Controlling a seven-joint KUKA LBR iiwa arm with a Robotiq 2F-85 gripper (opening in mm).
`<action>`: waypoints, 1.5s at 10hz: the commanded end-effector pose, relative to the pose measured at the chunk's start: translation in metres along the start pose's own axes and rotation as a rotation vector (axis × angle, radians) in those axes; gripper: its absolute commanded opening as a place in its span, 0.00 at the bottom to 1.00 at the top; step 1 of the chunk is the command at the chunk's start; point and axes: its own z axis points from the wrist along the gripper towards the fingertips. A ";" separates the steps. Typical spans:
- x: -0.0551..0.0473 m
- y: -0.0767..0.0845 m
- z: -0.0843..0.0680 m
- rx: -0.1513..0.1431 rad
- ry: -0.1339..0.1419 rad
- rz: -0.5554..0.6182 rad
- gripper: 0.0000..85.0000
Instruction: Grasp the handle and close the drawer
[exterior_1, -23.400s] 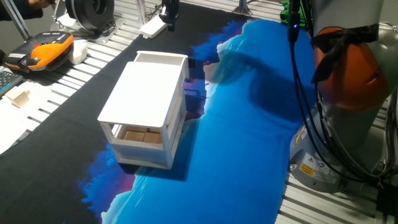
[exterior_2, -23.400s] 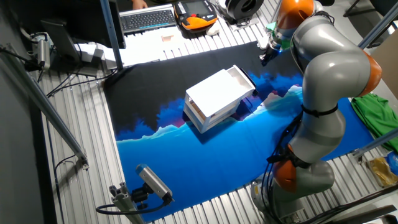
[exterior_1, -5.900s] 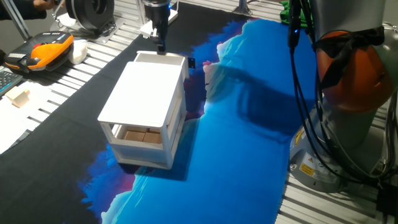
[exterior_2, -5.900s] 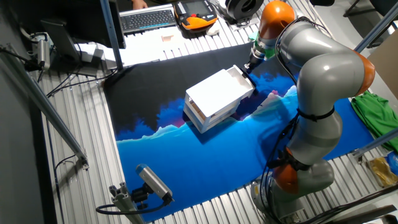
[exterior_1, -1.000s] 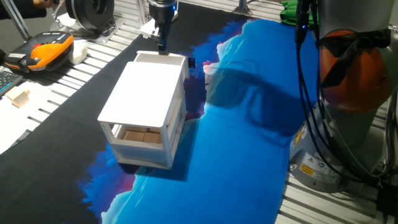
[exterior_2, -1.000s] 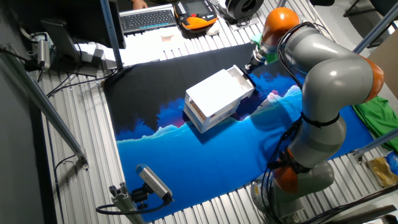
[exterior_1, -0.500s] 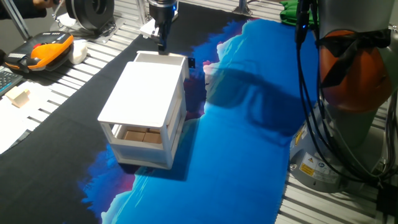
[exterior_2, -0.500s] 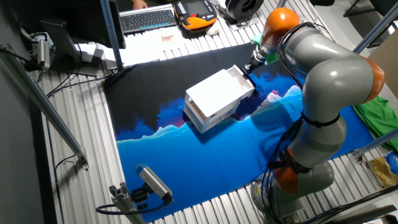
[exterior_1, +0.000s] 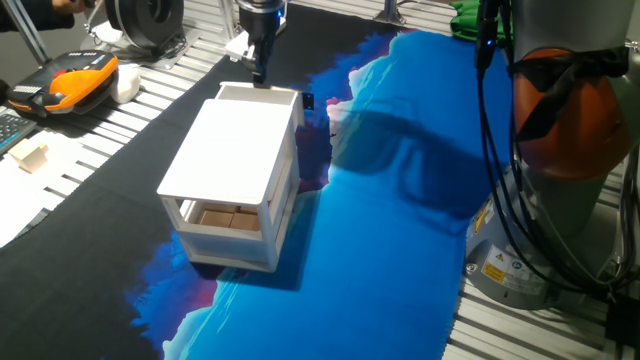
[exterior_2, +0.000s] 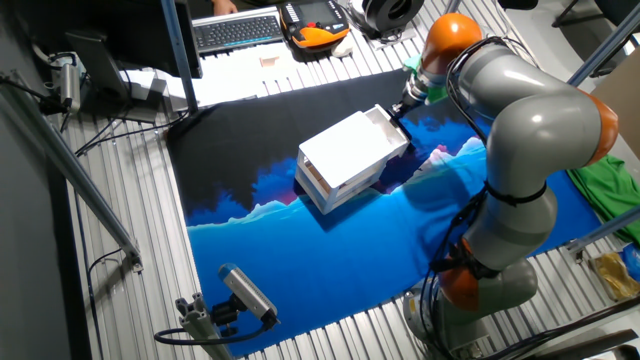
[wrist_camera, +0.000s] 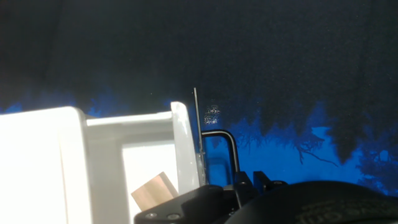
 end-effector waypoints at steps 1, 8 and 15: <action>0.000 0.001 0.000 -0.002 -0.001 -0.002 0.20; -0.002 0.004 0.001 -0.001 -0.006 -0.006 0.20; -0.003 0.006 0.000 0.009 0.041 -0.058 0.20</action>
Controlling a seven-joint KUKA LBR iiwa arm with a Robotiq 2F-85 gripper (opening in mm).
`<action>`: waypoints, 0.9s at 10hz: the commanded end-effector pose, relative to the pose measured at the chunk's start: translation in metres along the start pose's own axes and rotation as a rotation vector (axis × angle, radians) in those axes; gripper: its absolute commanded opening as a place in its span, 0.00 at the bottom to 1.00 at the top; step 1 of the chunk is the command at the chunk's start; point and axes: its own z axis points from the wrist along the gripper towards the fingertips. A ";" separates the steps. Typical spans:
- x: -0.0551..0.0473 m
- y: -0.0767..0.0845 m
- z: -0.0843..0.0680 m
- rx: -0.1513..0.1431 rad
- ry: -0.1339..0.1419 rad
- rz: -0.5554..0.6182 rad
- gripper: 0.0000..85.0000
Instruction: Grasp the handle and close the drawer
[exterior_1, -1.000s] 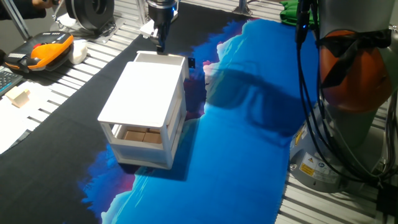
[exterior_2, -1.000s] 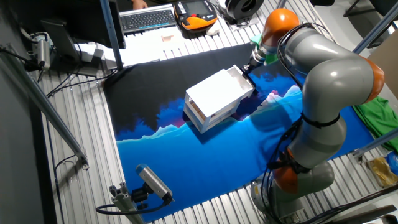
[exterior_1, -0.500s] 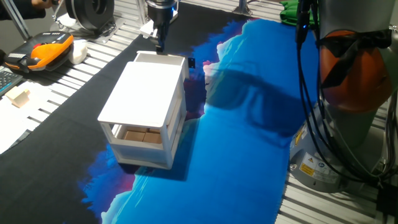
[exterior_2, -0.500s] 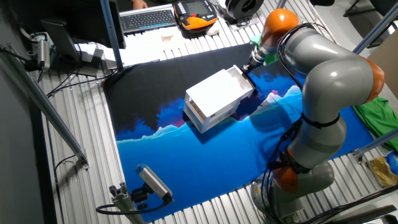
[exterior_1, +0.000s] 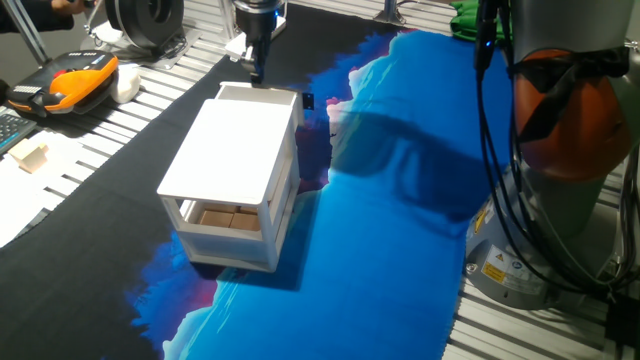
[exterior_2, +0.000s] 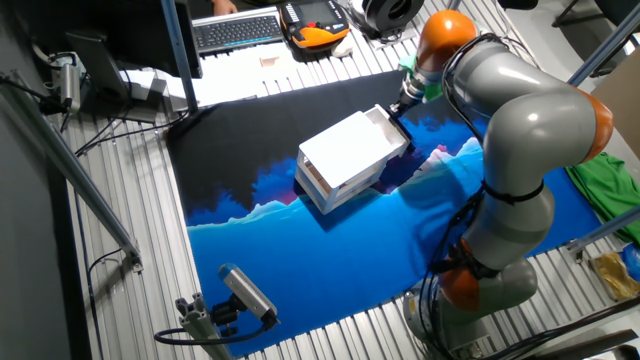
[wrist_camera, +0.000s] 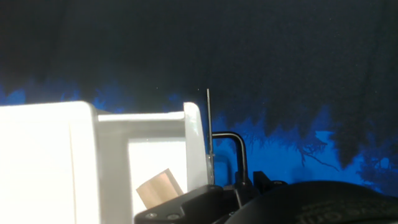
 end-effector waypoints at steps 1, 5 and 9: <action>0.000 0.000 0.000 0.002 0.010 0.003 0.20; -0.001 0.003 0.003 0.006 0.036 0.015 0.20; -0.002 0.004 0.005 0.014 0.042 0.018 0.20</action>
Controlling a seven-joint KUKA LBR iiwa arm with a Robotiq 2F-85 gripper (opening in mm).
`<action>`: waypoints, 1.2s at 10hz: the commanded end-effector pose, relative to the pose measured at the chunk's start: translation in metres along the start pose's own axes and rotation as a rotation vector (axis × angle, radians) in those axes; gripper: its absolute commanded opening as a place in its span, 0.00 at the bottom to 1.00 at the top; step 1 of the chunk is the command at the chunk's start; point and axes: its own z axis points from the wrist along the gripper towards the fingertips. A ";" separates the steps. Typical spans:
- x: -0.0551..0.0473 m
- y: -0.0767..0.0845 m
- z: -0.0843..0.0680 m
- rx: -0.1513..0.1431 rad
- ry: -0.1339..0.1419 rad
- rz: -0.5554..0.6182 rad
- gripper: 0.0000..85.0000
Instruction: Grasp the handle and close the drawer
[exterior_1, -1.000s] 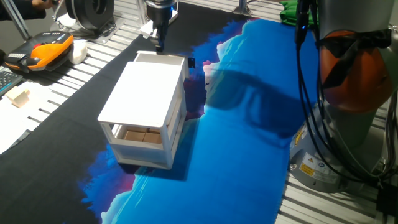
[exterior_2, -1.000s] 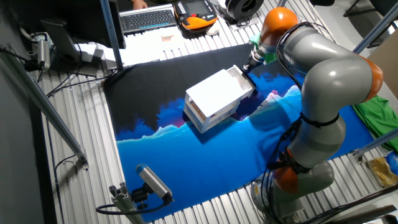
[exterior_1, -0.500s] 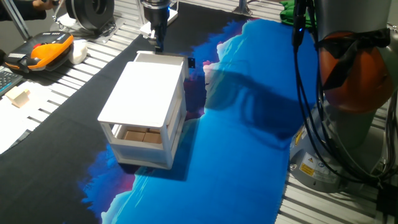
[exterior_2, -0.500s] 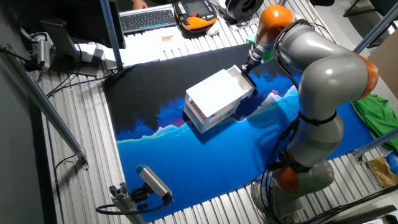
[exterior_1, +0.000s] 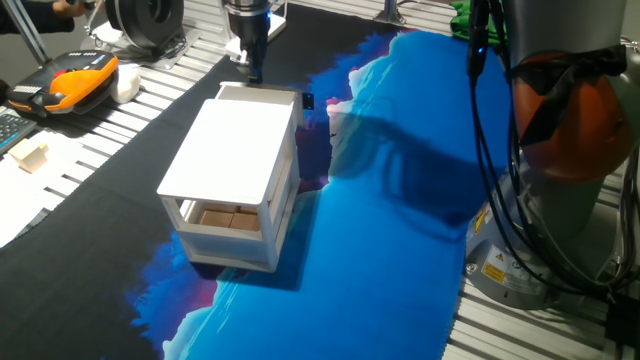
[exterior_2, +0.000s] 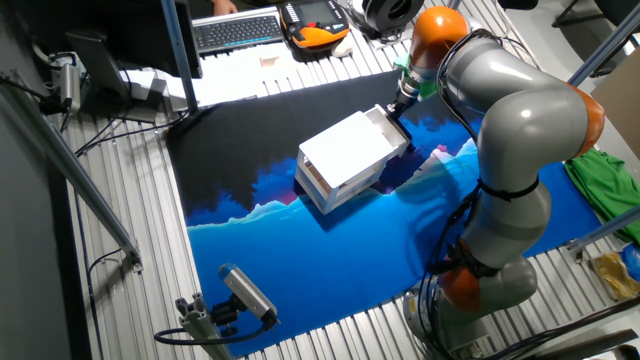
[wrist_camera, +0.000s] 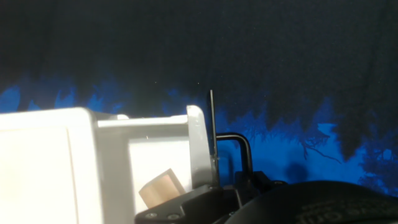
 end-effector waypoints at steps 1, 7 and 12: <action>0.000 0.000 0.001 0.002 0.001 0.000 0.20; 0.000 0.002 0.007 0.004 0.001 0.008 0.20; -0.001 0.003 0.011 0.004 -0.002 0.009 0.20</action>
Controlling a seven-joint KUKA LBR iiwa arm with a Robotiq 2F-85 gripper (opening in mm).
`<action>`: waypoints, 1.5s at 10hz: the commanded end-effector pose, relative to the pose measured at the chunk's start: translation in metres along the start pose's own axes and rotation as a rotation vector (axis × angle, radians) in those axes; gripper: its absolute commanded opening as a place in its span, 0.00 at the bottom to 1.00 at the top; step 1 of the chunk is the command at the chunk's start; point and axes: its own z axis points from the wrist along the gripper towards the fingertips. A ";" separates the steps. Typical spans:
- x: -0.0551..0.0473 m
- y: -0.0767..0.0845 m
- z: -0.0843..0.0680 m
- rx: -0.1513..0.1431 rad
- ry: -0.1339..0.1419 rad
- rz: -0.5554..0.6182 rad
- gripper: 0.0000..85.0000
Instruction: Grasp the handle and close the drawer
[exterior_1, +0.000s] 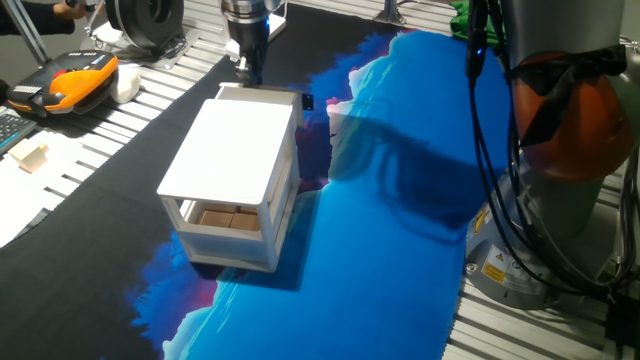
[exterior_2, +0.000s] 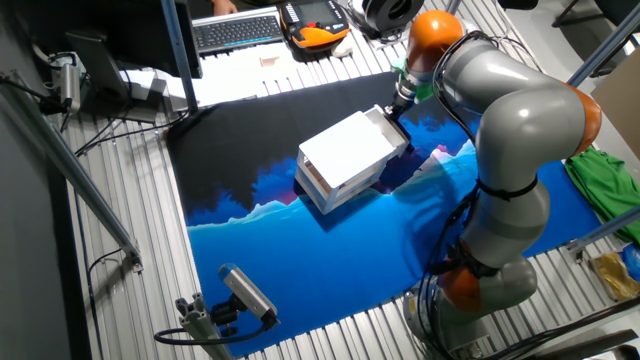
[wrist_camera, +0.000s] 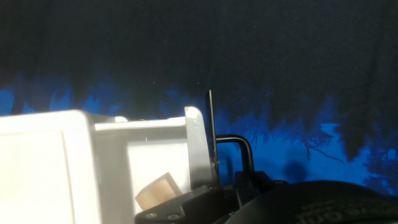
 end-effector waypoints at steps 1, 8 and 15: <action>0.000 0.000 0.000 -0.003 0.000 -0.001 0.20; 0.001 -0.001 0.000 -0.017 -0.001 -0.004 0.00; -0.001 0.002 0.001 -0.039 -0.033 -0.027 0.00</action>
